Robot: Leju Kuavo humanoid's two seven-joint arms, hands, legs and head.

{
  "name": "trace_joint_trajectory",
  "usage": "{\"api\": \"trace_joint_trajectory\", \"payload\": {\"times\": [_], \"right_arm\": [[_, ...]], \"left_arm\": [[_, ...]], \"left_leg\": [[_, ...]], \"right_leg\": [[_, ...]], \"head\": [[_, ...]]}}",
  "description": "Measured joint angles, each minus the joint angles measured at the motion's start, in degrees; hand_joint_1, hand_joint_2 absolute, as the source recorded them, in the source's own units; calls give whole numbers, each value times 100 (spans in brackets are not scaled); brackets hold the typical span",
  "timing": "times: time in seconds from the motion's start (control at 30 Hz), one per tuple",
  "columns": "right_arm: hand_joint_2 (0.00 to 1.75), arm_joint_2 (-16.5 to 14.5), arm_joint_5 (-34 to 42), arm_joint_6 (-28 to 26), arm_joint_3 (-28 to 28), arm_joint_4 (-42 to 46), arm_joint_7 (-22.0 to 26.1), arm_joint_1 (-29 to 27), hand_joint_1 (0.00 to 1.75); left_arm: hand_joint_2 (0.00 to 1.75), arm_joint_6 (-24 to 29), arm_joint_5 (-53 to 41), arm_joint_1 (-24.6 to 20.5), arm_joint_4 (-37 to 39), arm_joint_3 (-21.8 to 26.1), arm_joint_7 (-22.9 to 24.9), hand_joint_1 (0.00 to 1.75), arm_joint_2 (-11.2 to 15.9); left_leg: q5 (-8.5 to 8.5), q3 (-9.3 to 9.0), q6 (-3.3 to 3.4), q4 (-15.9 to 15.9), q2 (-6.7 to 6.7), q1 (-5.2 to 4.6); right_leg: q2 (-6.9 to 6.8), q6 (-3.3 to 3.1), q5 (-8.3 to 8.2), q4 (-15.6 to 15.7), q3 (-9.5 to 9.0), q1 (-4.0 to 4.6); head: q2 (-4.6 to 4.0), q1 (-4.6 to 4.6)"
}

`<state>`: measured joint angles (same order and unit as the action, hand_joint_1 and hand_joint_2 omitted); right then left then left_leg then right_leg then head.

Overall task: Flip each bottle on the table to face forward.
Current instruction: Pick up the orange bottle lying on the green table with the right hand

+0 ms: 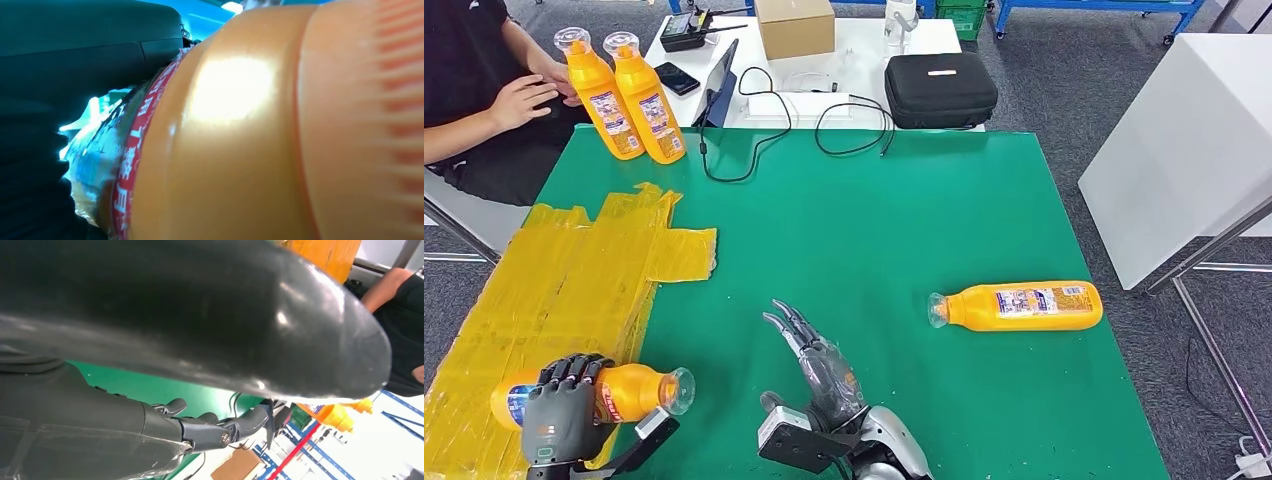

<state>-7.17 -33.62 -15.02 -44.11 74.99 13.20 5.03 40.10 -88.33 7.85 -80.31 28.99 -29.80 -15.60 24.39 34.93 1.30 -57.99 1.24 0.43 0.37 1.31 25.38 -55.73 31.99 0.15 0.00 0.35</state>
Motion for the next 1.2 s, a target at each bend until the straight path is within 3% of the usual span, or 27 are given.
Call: {"api": "trace_joint_trajectory", "payload": {"times": [0.07,0.17,0.27,0.4,0.63,0.83,1.2], "right_arm": [[0,0,1,-6,-7,-8,0,0,0],[0,3,13,-52,-20,-32,1,-1,0],[0,15,31,-101,-25,-61,7,0,0],[0,28,54,-109,-32,-84,11,-1,0],[0,31,55,-175,-33,-101,10,-3,0],[0,46,176,-396,-111,-119,-43,3,0],[0,46,169,-389,-118,-153,-44,5,0]], "left_arm": [[0,2,-106,59,18,-268,896,0,249],[0,5,-157,176,19,-1147,2919,0,1036],[0,5,-162,192,17,-2157,4302,0,1827],[0,5,-168,158,28,-3335,5215,0,2568],[0,5,-168,-151,64,-4778,6579,0,3422],[0,5,-168,-367,-26,-5512,6910,0,3888],[0,5,-168,-490,-25,-5858,6914,0,4113]], "left_leg": [[0,-1,0,0,-2,3],[0,-2,-1,0,-3,15],[-4,-2,-8,0,17,21],[-5,4,-15,1,11,22],[-6,4,-16,1,3,19],[-7,4,-17,1,-1,21],[-6,5,-17,1,-1,21]], "right_leg": [[1,0,0,0,2,2],[1,-2,-1,0,5,15],[-5,-9,5,-2,17,20],[-4,-25,0,-4,9,21],[-3,-29,-6,-4,8,19],[-3,-29,-6,-4,7,21],[-3,-29,-5,-4,8,21]], "head": [[0,1],[0,-1],[0,-3],[0,1],[0,1],[0,0],[0,0]]}}
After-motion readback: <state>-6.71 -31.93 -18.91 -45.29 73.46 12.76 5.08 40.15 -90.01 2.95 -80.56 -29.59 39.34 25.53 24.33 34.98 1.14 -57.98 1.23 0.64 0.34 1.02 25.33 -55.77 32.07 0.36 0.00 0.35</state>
